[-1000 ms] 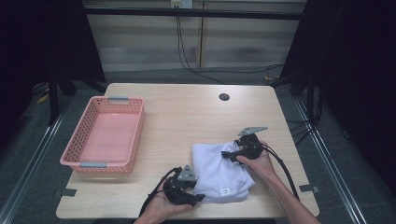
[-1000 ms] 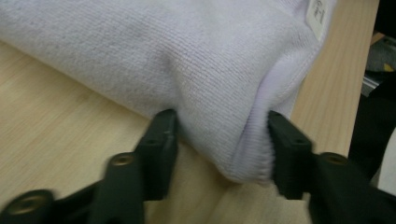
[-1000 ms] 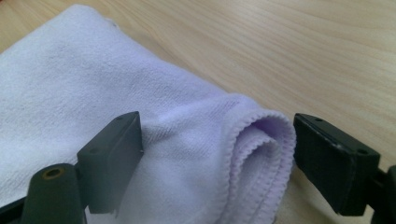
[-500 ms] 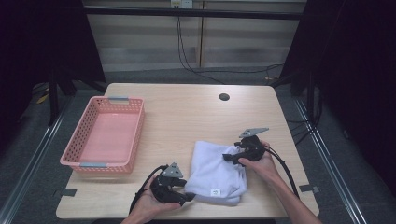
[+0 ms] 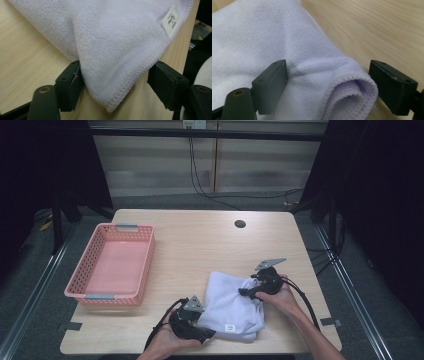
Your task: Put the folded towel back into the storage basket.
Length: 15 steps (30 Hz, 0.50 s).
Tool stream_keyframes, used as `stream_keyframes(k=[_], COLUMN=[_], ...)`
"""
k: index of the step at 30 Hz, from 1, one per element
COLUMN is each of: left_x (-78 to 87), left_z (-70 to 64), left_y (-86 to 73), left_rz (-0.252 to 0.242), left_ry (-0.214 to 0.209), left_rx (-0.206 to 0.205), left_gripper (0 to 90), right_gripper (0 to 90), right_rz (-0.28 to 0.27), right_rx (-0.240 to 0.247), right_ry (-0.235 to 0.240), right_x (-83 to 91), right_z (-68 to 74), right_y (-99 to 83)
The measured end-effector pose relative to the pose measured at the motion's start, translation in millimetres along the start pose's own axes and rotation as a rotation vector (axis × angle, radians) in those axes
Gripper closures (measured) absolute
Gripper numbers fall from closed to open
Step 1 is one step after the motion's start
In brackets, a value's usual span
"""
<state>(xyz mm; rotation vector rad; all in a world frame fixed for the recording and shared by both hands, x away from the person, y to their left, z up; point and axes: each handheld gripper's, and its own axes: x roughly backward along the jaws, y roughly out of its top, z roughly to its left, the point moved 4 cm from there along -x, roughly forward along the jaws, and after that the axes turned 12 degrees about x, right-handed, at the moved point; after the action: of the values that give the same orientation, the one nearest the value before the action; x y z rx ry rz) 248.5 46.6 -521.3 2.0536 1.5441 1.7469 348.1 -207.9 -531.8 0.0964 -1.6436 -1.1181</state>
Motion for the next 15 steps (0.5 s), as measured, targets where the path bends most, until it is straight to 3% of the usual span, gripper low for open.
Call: stream_keyframes(k=[4, 7, 11, 13, 15], left_x=[1.6, 3.9, 3.4, 3.1, 2.9], left_z=[1.0, 2.8, 5.4, 6.9, 7.9], left_y=[-1.5, -2.5, -0.4, 0.4, 0.9], left_rz=[-0.015, -0.001, -0.013, -0.009, -0.008], left_ry=[0.003, 0.007, 0.018, 0.000, 0.008], left_rx=[0.031, 0.021, 0.032, 0.026, 0.018], left_gripper=[33.5, 33.1, 46.1, 55.2, 62.8], right_gripper=[19.7, 19.3, 19.8, 25.6, 32.8], right_rz=[-0.006, 0.003, 0.027, 0.025, 0.017], right_rx=[-0.027, -0.022, 0.022, 0.028, 0.036], right_ry=[0.039, 0.048, 0.017, 0.024, 0.023], right_x=[3.4, 4.8, 3.2, 3.6, 3.6], right_z=[-0.9, 1.4, 7.4, 8.7, 11.8], right_y=[-0.6, -1.8, -0.7, -0.5, -0.6])
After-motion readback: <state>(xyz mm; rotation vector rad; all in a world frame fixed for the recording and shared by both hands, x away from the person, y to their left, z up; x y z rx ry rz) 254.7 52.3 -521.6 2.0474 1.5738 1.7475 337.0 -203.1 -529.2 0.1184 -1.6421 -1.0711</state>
